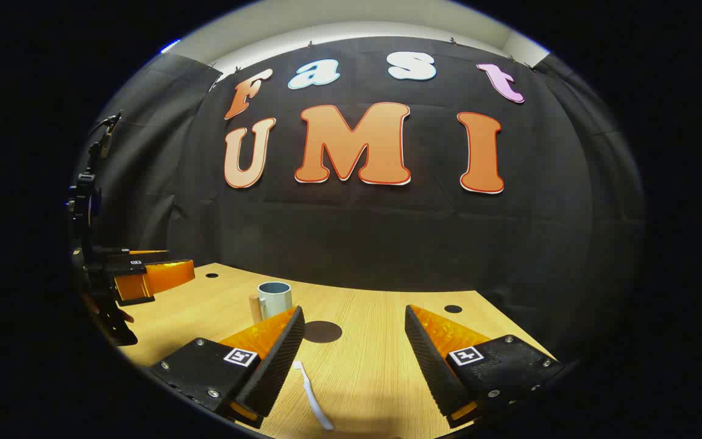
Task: Put the toothbrush and toothpaste on the desktop into the cup, then pick up the cup and place it on the coaster on the desktop.
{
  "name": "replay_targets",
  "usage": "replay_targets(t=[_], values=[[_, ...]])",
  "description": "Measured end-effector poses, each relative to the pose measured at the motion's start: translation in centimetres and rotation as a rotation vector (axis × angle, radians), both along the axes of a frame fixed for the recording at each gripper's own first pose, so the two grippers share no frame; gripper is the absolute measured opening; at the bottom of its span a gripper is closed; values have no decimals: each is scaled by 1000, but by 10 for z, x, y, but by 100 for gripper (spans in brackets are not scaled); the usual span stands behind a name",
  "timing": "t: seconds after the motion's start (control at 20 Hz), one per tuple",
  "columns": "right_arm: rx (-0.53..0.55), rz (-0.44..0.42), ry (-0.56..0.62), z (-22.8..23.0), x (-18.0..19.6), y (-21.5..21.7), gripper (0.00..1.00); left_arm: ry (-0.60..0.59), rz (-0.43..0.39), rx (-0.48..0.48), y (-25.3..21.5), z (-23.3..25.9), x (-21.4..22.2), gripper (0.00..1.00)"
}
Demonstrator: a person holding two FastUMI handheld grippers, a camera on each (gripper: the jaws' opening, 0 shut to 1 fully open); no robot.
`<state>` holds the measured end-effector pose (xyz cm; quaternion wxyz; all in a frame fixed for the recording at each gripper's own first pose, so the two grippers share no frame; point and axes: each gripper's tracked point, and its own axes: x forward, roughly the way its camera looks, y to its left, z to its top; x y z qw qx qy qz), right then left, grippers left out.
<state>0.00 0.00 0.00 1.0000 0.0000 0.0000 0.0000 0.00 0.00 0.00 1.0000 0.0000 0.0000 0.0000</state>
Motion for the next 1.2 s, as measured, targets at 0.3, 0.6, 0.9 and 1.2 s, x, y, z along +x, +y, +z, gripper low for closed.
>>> replay_targets(t=[0.3, 0.6, 0.9, 1.2], values=[[4, 1, 4, 0, 0, 0, 98, 17, -9, -5, -3, -3, 1, 98], [-4, 12, -7, 5, 0, 5, 98, 6, 11, 5, 4, -2, 0, 98], [-31, 81, 169, -15, 9, 13, 97, 198, -42, 41, 0, -27, 16, 97], [-24, 167, 418, -58, 21, 28, 88, 640, -144, -58, -18, -93, 26, 98]])
